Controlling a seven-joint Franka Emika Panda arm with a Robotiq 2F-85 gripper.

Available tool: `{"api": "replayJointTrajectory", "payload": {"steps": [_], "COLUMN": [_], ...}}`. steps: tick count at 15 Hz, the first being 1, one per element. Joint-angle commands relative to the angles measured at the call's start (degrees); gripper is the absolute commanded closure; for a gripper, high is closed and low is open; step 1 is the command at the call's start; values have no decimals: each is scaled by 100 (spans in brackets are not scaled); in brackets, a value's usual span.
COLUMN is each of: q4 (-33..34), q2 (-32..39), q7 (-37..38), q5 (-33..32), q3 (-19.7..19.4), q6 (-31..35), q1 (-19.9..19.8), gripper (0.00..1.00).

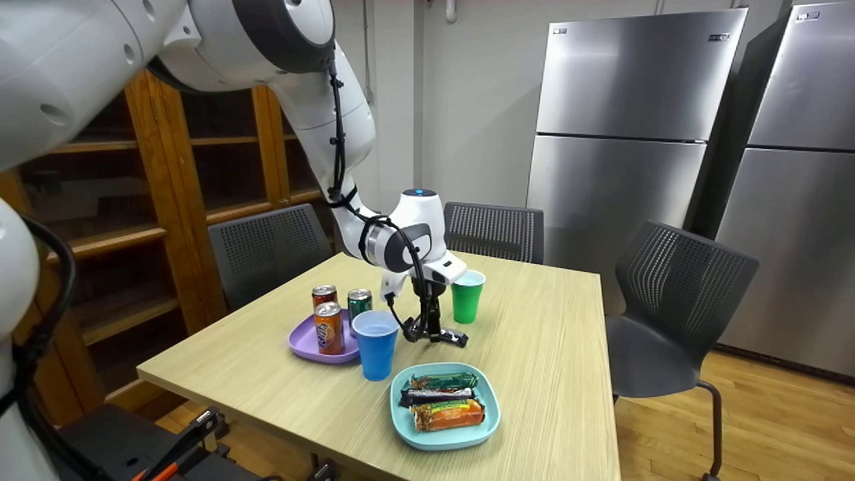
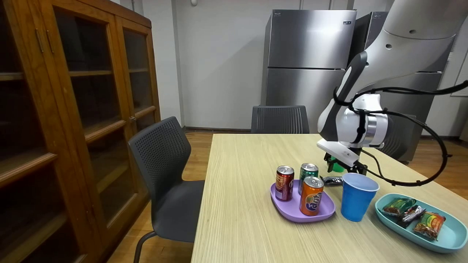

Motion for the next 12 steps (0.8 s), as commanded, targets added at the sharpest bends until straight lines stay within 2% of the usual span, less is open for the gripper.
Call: {"api": "replayJointTrajectory", "payload": {"steps": [1, 12], "q4": [451, 1008], "q2": [167, 404], "q7": [182, 495], "q5": [-30, -99], "q3": [132, 134], "q6": [-395, -1004], "q1": [-184, -250], "gripper": [0, 0]}}
